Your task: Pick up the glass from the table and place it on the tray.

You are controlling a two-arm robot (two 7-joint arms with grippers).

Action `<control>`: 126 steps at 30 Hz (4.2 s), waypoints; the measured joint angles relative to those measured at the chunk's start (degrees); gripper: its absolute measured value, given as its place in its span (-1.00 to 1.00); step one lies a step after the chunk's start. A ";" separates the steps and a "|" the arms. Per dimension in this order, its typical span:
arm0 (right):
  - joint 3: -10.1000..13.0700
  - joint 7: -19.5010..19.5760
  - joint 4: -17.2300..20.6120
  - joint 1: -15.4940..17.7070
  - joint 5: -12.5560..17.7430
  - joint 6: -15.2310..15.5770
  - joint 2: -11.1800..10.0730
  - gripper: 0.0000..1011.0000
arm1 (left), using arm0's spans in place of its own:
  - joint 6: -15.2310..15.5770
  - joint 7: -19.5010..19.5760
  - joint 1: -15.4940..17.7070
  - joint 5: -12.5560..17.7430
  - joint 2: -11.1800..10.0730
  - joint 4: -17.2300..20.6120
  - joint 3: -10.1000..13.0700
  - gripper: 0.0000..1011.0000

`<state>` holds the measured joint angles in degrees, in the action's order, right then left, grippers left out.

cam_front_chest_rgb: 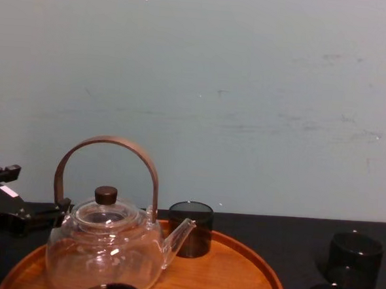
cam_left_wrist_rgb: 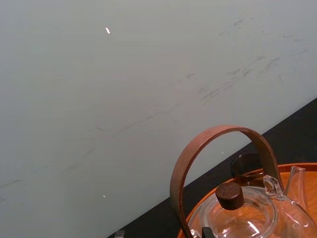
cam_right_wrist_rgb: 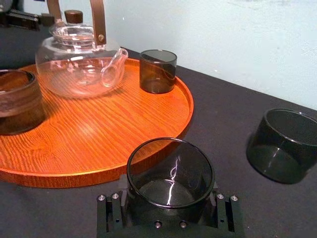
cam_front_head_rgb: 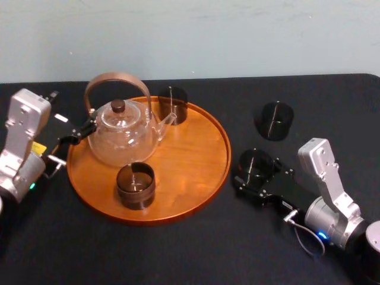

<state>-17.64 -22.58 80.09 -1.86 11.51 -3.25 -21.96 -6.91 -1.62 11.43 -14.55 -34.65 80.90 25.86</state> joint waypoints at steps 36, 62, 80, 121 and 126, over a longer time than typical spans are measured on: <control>-5.37 -1.48 8.01 -5.20 -0.29 6.71 -0.14 0.80 | 0.00 0.00 0.00 0.00 0.00 0.00 0.00 1.00; -11.48 -2.47 1.49 -9.78 -2.40 6.19 4.42 0.80 | 0.00 0.00 0.00 0.00 0.00 0.00 0.00 1.00; -11.87 -2.79 -2.27 -9.79 -2.41 4.35 5.28 0.80 | 0.00 0.00 0.00 0.00 0.00 0.00 0.00 1.00; -12.54 -2.77 -6.27 -10.58 -2.80 3.12 7.28 0.80 | 0.00 0.00 0.00 0.00 0.00 0.00 0.00 1.00; -12.54 -2.79 -6.25 -10.59 -2.80 3.16 7.26 0.80 | 0.00 0.00 0.00 0.00 0.00 0.00 0.00 1.00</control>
<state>-30.18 -25.37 73.84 -12.46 8.71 -0.09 -14.70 -6.91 -1.62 11.43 -14.55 -34.65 80.90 25.86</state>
